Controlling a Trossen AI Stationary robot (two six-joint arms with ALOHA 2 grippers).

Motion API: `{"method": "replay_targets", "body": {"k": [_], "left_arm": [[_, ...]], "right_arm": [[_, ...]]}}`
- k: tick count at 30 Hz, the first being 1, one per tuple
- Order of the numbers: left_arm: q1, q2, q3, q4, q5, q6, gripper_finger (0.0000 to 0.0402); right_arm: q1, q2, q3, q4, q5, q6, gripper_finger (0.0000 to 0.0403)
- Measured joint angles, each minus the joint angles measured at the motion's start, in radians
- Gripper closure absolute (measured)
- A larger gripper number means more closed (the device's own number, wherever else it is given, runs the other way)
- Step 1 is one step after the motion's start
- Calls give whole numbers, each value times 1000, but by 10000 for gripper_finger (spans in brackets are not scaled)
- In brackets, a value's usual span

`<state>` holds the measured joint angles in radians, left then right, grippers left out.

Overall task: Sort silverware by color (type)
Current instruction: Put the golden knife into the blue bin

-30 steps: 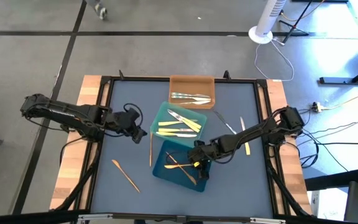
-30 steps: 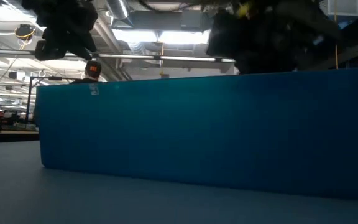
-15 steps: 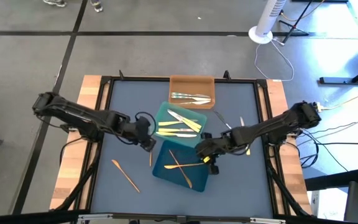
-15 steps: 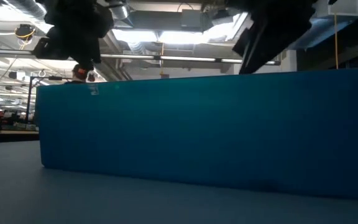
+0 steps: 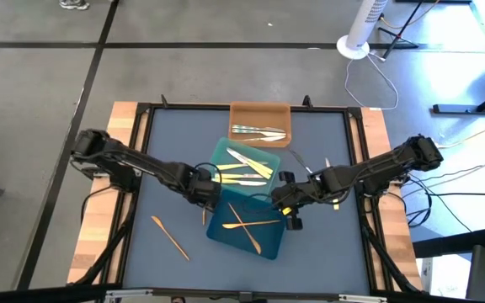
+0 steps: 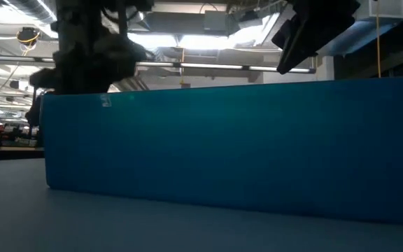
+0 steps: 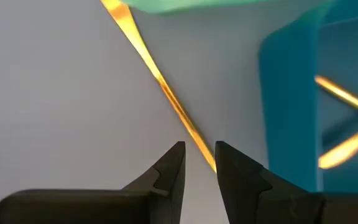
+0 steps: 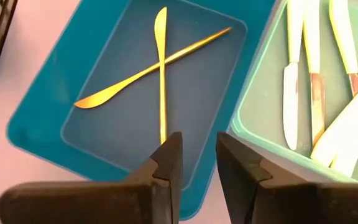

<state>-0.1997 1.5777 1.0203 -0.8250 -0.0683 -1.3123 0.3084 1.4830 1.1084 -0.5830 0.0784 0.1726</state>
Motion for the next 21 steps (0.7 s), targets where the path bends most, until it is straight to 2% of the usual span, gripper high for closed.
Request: {"method": "replay_targets", "body": {"k": [9, 21], "left_arm": [[0, 104, 0, 13, 9, -17, 320], [-43, 112, 0, 33, -75, -153, 320]], "right_arm": [[0, 0, 0, 2, 1, 0, 317], [0, 0, 0, 4, 1, 0, 317]]}}
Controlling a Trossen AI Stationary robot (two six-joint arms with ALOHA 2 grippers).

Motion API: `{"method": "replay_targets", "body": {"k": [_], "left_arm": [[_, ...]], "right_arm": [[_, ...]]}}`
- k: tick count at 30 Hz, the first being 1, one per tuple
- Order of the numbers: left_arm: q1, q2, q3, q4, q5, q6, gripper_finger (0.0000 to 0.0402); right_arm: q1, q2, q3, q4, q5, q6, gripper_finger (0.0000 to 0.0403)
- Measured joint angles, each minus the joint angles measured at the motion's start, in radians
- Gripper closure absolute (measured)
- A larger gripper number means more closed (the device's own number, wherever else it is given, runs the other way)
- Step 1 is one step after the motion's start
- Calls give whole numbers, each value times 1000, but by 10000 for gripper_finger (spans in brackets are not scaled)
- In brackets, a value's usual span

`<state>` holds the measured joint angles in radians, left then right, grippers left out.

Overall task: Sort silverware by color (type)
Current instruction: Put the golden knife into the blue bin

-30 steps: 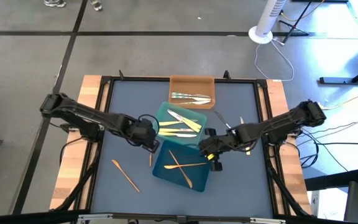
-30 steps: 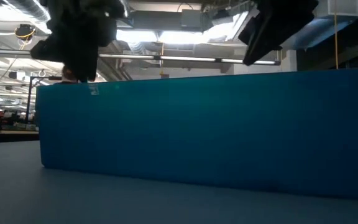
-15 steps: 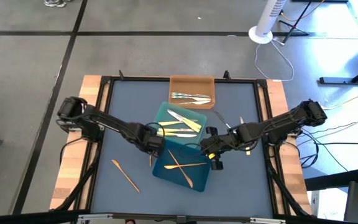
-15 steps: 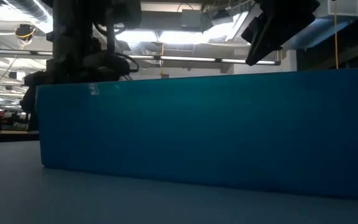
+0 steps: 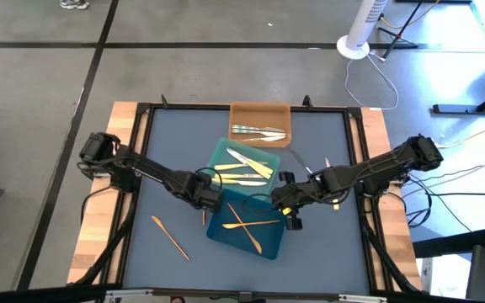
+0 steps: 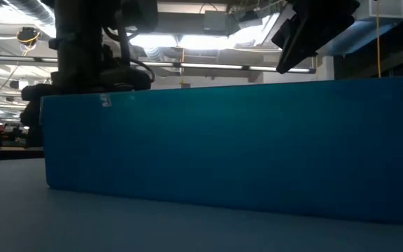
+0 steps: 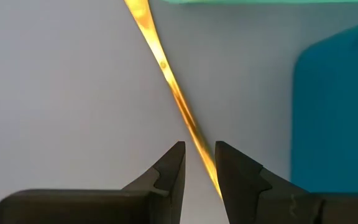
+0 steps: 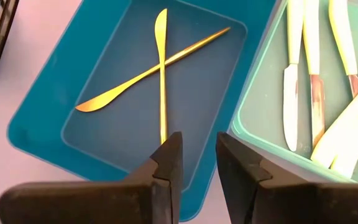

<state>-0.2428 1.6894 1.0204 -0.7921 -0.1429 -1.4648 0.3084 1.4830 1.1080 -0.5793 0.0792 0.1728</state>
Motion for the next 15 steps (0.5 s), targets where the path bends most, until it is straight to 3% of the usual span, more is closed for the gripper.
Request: {"method": "replay_targets", "body": {"k": [15], "left_arm": [[-55, 0, 0, 1, -59, -114, 320]], "right_arm": [[0, 0, 0, 0, 0, 0, 317]]}}
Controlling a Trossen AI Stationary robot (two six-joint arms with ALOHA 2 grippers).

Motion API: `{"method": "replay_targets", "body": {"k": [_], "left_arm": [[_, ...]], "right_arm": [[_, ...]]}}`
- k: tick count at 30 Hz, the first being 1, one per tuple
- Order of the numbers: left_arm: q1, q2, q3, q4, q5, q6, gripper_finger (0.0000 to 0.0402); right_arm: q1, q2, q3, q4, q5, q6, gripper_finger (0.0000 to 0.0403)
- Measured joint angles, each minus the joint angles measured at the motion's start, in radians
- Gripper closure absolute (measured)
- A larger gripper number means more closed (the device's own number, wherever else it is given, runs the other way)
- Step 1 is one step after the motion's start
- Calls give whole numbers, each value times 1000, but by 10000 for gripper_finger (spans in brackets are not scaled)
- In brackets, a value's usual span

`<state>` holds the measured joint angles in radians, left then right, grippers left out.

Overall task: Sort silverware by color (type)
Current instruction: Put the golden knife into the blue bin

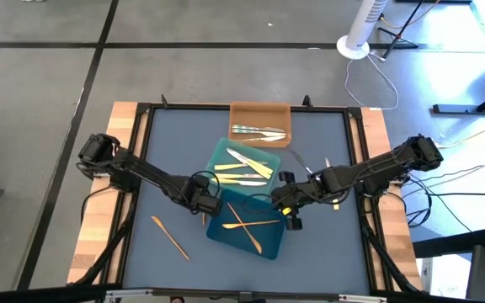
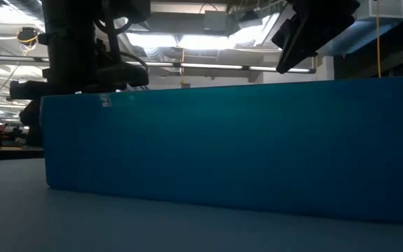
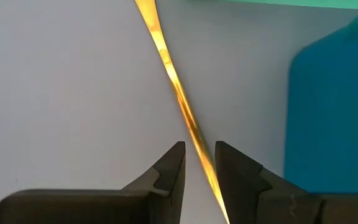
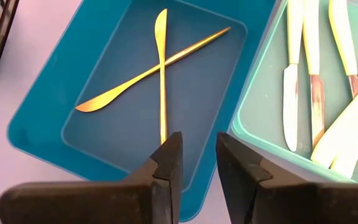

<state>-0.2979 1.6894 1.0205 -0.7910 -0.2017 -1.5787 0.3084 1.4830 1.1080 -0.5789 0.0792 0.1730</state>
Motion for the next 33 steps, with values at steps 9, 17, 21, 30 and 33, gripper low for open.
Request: {"method": "replay_targets", "body": {"k": [9, 17, 21, 30, 33], "left_arm": [[0, 46, 1, 29, 0, -9, 320], [0, 98, 1, 26, 27, -10, 320], [-2, 117, 5, 30, 39, -1, 320], [-6, 119, 4, 40, 31, 26, 320], [-3, 120, 3, 40, 31, 26, 320]], "right_arm": [[0, 0, -1, 0, 0, 0, 317], [0, 0, -1, -2, 0, 0, 317], [0, 0, -1, -1, 0, 0, 317], [0, 0, -1, 0, 0, 0, 317], [0, 0, -1, 0, 0, 0, 317]]}}
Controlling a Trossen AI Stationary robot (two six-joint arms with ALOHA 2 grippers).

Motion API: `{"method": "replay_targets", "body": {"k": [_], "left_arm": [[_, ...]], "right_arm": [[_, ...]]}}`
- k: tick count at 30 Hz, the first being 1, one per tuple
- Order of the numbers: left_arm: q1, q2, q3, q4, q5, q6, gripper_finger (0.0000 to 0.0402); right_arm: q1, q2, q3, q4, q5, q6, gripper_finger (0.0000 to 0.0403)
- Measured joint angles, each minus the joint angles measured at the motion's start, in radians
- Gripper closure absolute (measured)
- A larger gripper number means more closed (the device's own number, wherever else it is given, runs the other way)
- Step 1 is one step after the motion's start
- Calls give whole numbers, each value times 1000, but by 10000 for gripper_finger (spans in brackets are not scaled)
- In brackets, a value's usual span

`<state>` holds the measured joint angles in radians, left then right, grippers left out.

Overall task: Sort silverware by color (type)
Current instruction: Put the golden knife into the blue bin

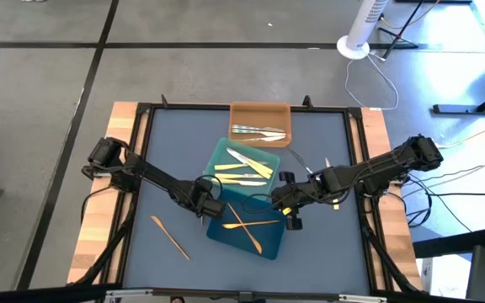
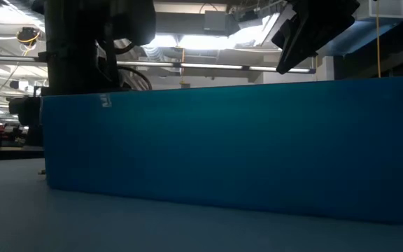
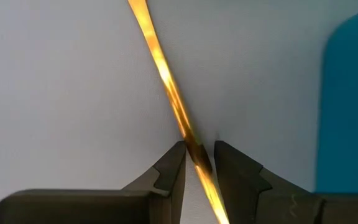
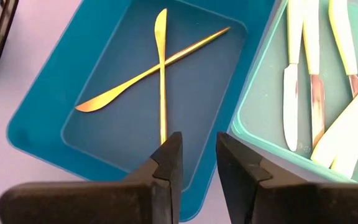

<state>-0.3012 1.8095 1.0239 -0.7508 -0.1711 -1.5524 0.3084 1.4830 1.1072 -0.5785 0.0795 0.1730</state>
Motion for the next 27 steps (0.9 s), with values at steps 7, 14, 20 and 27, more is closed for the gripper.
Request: {"method": "replay_targets", "body": {"k": [7, 14, 20, 27], "left_arm": [[2, 1, -1, 0, 10, -1, 348], [2, 1, -2, -4, 15, -8, 379], [2, -2, -2, -42, 30, -6, 379], [1, -50, -9, -90, 67, 62, 380]], "right_arm": [[0, 0, 0, 0, 0, 0, 317], [0, 0, 0, 0, 0, 0, 317], [0, 0, 0, 0, 0, 0, 317], [0, 0, 0, 0, 0, 0, 317]]}}
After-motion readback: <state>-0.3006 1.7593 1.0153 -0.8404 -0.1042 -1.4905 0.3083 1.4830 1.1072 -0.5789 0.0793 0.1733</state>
